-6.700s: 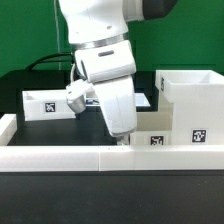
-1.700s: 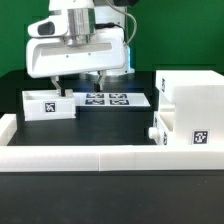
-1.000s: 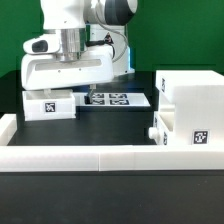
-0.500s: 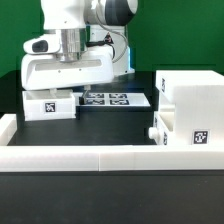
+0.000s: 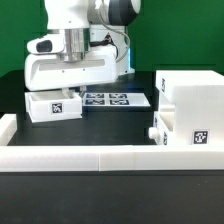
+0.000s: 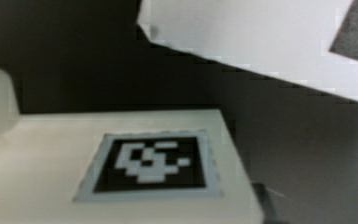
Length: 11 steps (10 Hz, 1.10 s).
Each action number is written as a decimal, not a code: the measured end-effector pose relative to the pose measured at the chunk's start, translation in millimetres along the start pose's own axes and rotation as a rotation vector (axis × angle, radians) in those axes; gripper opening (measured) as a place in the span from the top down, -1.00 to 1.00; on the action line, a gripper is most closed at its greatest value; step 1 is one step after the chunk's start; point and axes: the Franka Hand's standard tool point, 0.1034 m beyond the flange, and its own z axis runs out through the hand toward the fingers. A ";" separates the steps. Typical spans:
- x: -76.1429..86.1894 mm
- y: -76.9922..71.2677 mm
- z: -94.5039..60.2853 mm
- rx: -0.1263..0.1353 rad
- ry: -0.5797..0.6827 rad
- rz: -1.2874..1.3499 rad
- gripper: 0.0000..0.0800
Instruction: Assemble drawer
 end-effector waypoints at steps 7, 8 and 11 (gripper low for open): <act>69.5 -40.0 -21.7 0.050 -0.029 -0.175 0.90; 78.3 -43.2 -24.1 0.049 -0.030 -0.225 0.90; 73.4 -41.9 -21.0 0.051 -0.033 -0.297 0.90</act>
Offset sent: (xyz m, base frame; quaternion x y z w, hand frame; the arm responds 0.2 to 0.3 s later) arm 0.0286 0.0457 0.0217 -0.0068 -0.0202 -0.0238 0.9995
